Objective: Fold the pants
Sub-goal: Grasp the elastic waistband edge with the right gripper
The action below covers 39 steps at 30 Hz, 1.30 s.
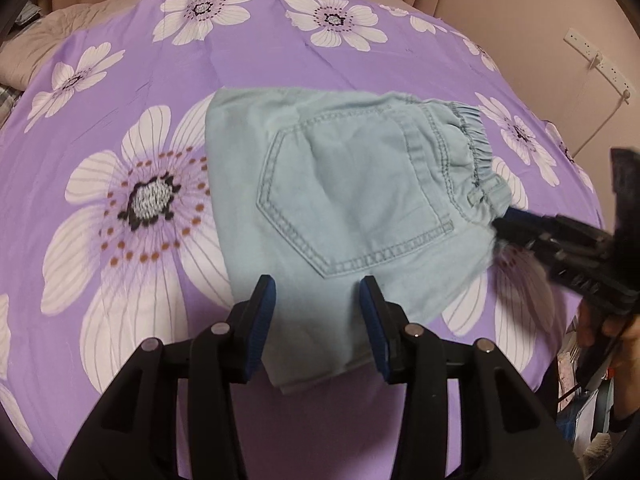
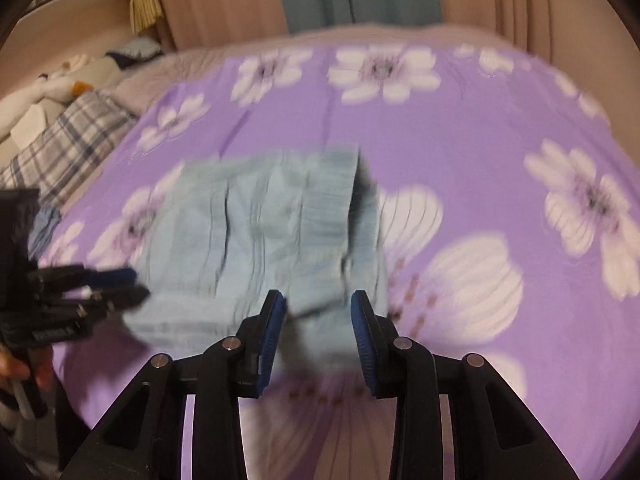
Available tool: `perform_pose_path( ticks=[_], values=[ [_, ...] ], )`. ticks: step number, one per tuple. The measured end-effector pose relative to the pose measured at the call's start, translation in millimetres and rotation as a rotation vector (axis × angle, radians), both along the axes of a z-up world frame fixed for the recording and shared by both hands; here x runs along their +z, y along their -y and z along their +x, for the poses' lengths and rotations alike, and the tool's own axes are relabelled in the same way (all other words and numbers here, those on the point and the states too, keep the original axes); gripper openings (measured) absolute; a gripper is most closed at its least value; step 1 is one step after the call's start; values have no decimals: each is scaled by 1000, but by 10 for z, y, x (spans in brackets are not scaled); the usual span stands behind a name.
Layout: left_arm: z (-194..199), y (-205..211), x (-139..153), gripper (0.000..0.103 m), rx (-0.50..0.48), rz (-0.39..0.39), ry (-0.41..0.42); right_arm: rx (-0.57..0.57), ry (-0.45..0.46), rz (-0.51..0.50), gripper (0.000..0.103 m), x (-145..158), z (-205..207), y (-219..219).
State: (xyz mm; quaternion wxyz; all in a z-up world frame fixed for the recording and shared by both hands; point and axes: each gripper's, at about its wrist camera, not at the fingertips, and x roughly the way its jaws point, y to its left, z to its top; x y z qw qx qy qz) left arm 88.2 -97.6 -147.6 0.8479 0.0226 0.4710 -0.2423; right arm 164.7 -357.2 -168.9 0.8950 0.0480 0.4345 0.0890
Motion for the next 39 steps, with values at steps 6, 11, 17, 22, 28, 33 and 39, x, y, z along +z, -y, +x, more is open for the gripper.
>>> perform_pose_path(
  ticks=[6, 11, 17, 22, 28, 33, 39],
  values=[
    [-52, -96, 66, 50, 51, -41, -5, -27, -5, 23, 36, 15, 19, 47],
    [-59, -471, 93, 77, 168, -208, -78, -113, 12, 173, 71, 171, -109, 321],
    [72, -735, 11, 77, 218, -399, -210, -248, -70, 415, 75, 32, -77, 808],
    [194, -772, -114, 77, 233, -522, -309, -273, -143, 582, 75, -195, -29, 981],
    [336, -581, -98, 77, 194, -494, -302, -201, -171, 579, 76, -254, 184, 827],
    [509, -451, -111, 77, 170, -461, -290, -149, -180, 547, 77, -258, 357, 716],
    [675, -308, -118, 80, 152, -442, -277, -80, -188, 531, 78, -268, 551, 582]
  ],
)
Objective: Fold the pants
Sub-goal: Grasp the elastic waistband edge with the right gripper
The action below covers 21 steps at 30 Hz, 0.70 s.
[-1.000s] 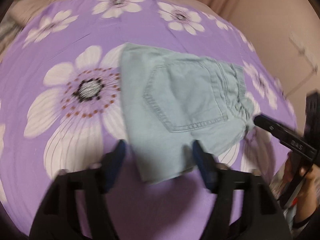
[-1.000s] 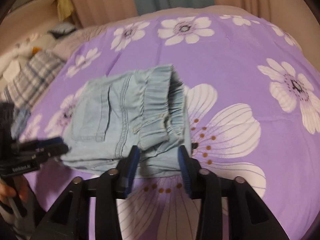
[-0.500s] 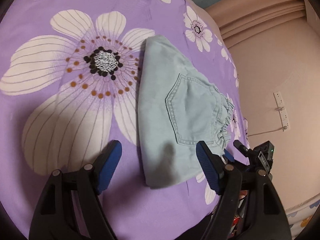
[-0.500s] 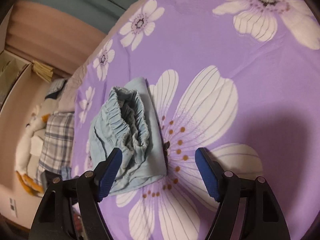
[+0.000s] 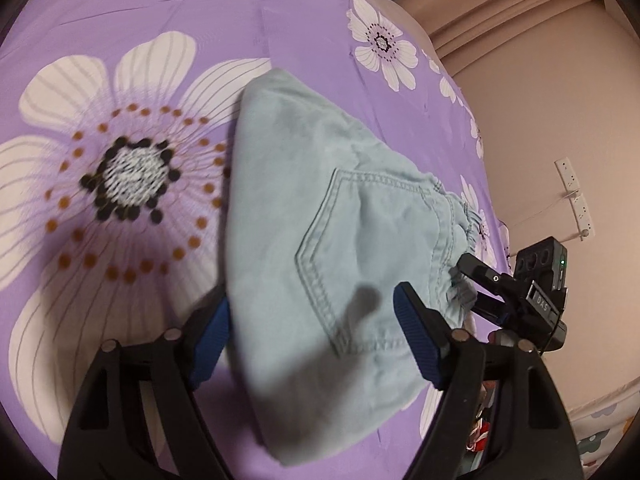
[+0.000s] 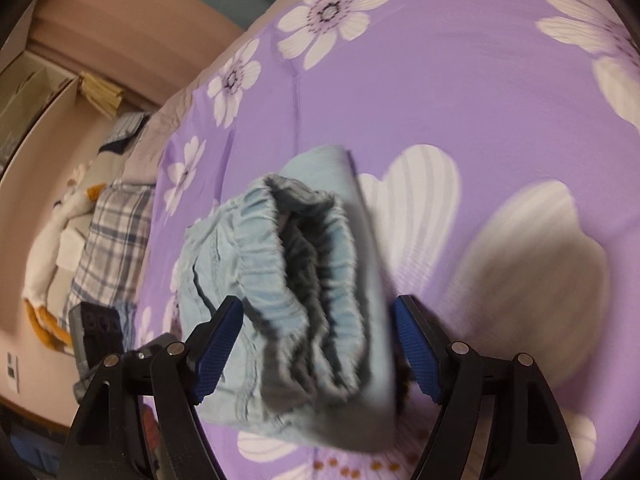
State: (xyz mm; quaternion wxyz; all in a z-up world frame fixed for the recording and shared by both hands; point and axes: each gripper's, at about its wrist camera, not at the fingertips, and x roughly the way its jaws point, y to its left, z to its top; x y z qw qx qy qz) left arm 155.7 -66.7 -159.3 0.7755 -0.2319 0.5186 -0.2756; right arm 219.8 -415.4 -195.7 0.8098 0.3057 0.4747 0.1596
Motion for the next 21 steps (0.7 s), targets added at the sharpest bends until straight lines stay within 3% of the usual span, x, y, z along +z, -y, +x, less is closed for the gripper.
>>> perform_pose_path(
  ticks=[10, 21],
  values=[
    [155, 166, -16, 83, -35, 30, 38, 95, 24, -43, 84, 13, 172, -166],
    [185, 243, -18, 83, -62, 60, 75, 114, 49, -70, 84, 27, 227, -242]
  ],
)
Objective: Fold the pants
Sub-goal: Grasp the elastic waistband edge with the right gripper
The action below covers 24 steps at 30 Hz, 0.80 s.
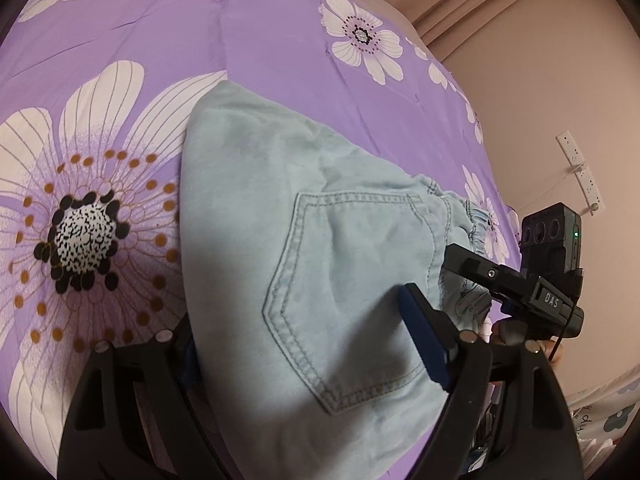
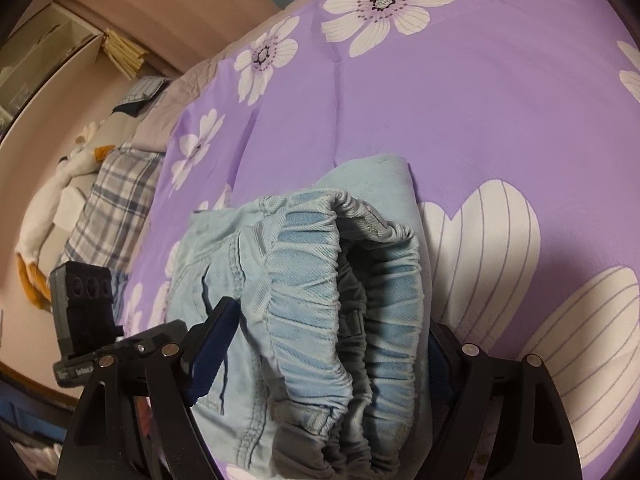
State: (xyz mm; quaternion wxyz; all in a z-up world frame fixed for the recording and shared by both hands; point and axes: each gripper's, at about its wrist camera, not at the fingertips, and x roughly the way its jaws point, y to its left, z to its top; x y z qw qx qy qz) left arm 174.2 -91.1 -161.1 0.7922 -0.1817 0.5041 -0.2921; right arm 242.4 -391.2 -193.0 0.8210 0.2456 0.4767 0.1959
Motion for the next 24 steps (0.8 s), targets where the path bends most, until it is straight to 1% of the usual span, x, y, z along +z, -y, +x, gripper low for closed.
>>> perform_pose_path(
  ticks=[11, 17, 20, 24],
  values=[
    [-11, 46, 15, 83, 0, 18, 15, -3, 1, -10, 84, 12, 29, -16],
    [-30, 87, 33, 83, -1, 44, 20, 5, 10, -73, 84, 36, 45, -108],
    [-41, 127, 41, 80, -4, 60, 23, 7, 24, -119, 80, 58, 30, -166],
    [-61, 140, 47, 73, 2, 95, 29, -13, 43, -168, 70, 78, 10, -215]
  ],
)
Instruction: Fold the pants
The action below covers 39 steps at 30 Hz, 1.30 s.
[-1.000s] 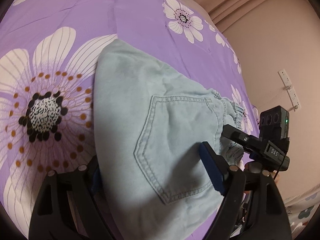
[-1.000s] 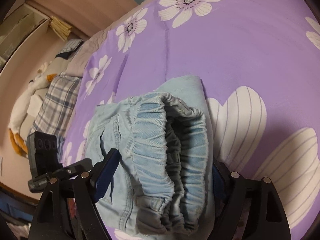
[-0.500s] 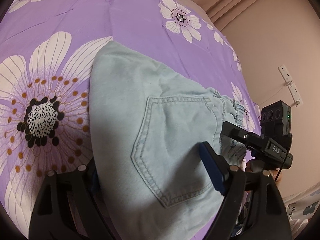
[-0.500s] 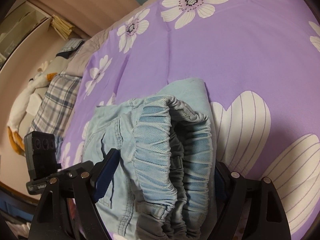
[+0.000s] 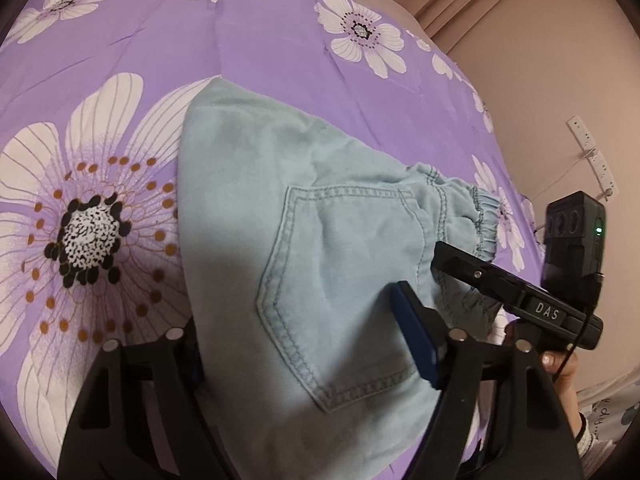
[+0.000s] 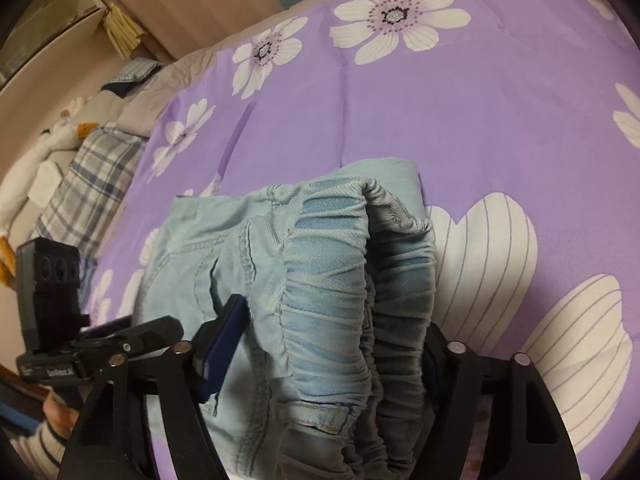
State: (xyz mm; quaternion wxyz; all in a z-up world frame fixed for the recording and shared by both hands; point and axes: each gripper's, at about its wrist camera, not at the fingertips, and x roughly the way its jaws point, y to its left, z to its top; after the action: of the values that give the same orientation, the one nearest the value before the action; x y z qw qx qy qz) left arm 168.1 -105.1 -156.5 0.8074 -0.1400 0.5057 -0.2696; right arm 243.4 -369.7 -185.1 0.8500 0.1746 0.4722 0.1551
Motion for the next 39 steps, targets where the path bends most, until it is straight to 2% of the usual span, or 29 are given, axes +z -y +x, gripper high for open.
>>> perform_pose_path(
  ticks=[2, 7, 11, 17, 24, 28, 39],
  values=[
    [-6, -1, 5, 67, 13, 18, 1, -6, 10, -20, 66, 12, -9, -25],
    [-48, -57, 37, 44, 40, 38, 10, -17, 54, -83, 54, 84, -82, -122],
    [-121, -61, 120, 31, 43, 48, 42, -27, 98, -122, 47, 182, -157, -206],
    [-264, -123, 219, 31, 48, 57, 65, -29, 181, -176, 42, 371, -292, -351],
    [-444, -215, 333, 31, 74, 78, 66, -7, 216, -209, 41, 501, -429, -530],
    [-608, -255, 429, 31, 92, 125, 96, 16, 236, -209, 41, 578, -514, -634],
    [-1003, -486, 727, 31, 137, 144, 161, 74, 314, -205, 41, 803, -812, -855]
  ],
)
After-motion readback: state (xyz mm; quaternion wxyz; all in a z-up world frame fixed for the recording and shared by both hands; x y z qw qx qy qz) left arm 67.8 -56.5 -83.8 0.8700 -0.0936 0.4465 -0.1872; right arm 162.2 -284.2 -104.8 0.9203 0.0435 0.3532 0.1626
